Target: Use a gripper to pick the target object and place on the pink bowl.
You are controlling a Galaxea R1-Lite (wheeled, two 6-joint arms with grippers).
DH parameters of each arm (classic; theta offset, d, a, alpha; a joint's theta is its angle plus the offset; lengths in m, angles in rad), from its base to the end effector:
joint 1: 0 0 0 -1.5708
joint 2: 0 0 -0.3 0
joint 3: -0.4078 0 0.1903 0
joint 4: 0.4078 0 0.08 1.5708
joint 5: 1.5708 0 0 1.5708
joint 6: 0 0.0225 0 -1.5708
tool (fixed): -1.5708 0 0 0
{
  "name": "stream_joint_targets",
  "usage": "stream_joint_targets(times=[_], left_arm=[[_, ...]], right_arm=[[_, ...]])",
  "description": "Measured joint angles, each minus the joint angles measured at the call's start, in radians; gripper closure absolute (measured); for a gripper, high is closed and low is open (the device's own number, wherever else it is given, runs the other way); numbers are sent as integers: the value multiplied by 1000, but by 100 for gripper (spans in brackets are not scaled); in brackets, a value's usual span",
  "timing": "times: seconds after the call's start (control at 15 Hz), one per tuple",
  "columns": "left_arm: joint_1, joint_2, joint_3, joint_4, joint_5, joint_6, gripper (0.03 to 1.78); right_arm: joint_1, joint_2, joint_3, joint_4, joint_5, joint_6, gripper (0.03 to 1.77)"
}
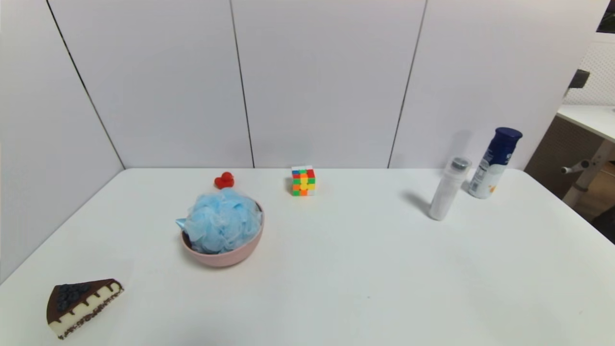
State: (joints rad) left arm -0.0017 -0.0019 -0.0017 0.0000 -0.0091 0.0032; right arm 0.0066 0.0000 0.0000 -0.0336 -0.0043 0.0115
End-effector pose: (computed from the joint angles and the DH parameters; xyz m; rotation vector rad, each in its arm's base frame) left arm -0.0231 -0.0002 0.0759 0.0032 -0.0036 -0.0108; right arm -0.0229 -0.0002 0.0789 0.0117 -0.0336 0.0025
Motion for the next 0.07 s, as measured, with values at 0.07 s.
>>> stream_joint_targets(times=[0.07], left_arm=[[0, 0, 0, 0, 0, 0, 12]], right_arm=[[0, 0, 0, 0, 0, 0, 9]])
